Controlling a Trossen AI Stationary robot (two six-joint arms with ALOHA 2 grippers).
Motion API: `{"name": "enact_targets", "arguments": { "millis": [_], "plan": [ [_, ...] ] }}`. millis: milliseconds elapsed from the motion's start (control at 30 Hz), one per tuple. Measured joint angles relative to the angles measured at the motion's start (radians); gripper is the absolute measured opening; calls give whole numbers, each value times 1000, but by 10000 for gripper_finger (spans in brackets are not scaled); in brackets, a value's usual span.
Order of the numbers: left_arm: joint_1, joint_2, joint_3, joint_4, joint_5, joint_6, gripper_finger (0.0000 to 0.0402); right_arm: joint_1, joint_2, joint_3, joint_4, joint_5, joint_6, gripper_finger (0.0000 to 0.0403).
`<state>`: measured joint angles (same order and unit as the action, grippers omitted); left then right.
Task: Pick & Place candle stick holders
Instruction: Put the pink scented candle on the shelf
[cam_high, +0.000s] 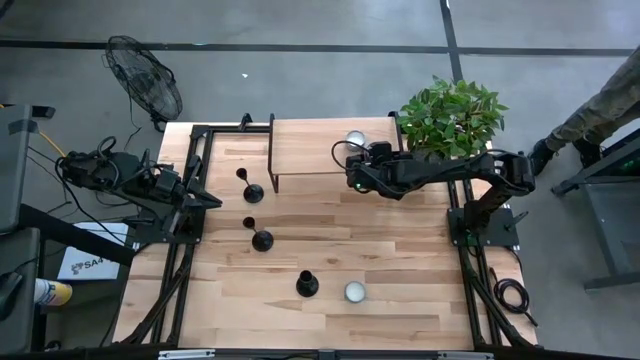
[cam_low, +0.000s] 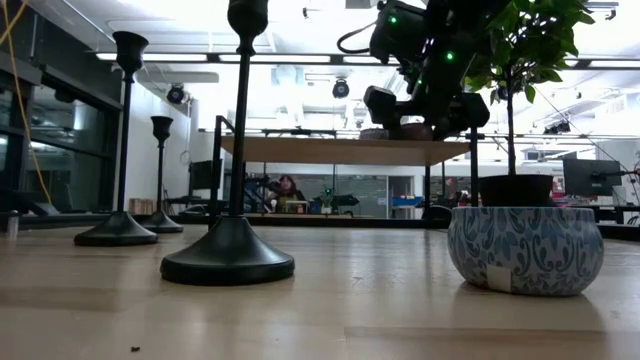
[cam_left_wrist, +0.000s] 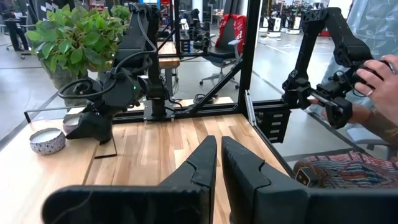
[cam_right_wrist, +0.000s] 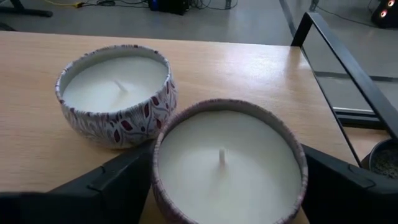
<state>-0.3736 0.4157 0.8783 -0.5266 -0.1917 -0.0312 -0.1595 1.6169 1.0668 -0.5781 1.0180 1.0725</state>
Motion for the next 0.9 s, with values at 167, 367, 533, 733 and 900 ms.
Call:
{"name": "enact_targets", "arguments": {
  "millis": [167,367,533,733,900],
  "plan": [
    [0,0,0,0,0,0,26,11,-4,0,-1,4,-15,335],
    [0,0,0,0,0,0,26,26,-13,0,-9,-4,-27,334],
    [0,0,0,0,0,0,26,32,-21,0,-25,1,-27,335],
    [0,0,0,0,0,0,26,41,-22,0,-31,4,-27,335],
    [0,0,0,0,0,0,26,43,-31,0,-34,4,-45,333]
  ]
}}
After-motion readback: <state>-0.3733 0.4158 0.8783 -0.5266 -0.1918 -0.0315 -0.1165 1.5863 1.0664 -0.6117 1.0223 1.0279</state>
